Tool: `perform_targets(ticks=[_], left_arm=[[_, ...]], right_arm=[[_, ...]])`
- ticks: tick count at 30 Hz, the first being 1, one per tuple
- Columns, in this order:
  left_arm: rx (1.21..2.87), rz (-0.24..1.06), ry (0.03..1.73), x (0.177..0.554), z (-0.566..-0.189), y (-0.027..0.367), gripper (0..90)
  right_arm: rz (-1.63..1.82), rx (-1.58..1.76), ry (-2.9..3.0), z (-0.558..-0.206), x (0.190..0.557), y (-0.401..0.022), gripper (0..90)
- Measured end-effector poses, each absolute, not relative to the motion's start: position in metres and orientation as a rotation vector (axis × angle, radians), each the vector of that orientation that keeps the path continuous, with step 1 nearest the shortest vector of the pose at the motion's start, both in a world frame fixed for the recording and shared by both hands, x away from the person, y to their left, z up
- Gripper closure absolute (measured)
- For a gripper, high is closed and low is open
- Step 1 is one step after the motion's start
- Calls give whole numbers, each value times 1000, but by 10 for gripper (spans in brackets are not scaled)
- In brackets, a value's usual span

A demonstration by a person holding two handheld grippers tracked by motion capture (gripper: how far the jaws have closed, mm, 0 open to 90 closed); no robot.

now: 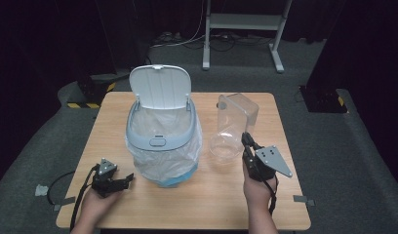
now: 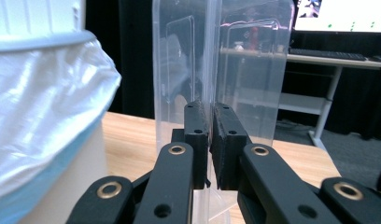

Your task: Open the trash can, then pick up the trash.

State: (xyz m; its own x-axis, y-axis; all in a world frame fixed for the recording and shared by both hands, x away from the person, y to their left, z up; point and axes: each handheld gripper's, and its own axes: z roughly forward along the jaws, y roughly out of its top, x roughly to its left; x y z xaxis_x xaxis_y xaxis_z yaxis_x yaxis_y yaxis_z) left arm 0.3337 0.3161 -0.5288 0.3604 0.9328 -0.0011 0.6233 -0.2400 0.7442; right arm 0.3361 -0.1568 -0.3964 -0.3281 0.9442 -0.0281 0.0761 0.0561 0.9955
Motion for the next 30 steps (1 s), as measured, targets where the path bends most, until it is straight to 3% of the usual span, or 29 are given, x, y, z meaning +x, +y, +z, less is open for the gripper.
perform_targets(ticks=[30], left_arm=[[1958,605,1345,334,-529,315,219]], right_arm=[[1474,970,1463,-365,312,-151,856]])
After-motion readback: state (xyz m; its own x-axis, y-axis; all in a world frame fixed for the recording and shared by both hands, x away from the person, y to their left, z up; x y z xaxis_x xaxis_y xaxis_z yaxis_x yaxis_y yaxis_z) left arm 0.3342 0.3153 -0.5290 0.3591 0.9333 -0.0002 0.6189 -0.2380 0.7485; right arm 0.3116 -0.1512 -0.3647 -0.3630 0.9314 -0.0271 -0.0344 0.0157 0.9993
